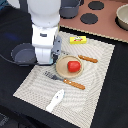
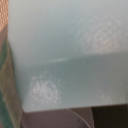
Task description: Interact with the objects in diverse but meaningful ways.
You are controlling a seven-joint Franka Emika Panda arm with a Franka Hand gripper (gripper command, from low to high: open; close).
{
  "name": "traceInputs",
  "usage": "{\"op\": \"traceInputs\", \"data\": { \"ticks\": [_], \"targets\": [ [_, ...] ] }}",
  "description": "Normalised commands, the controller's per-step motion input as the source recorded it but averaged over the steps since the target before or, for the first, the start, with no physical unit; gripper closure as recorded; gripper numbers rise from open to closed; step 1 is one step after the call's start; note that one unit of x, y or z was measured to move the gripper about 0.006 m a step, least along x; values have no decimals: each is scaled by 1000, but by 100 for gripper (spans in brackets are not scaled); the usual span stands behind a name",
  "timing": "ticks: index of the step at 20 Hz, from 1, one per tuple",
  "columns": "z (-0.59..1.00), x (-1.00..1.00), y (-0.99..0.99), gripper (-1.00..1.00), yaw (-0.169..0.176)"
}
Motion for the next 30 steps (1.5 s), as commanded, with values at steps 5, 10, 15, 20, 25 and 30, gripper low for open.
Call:
{"op": "traceInputs", "data": {
  "ticks": [5, 10, 15, 20, 25, 30],
  "targets": [
    [147, -245, -659, 100, 27],
    [0, -11, -959, 100, 0],
    [0, 0, -997, 100, 0],
    [-3, 406, -707, 100, -11],
    [-96, 670, -253, 100, -23],
    [-126, 339, -40, -100, 0]
  ]
}}
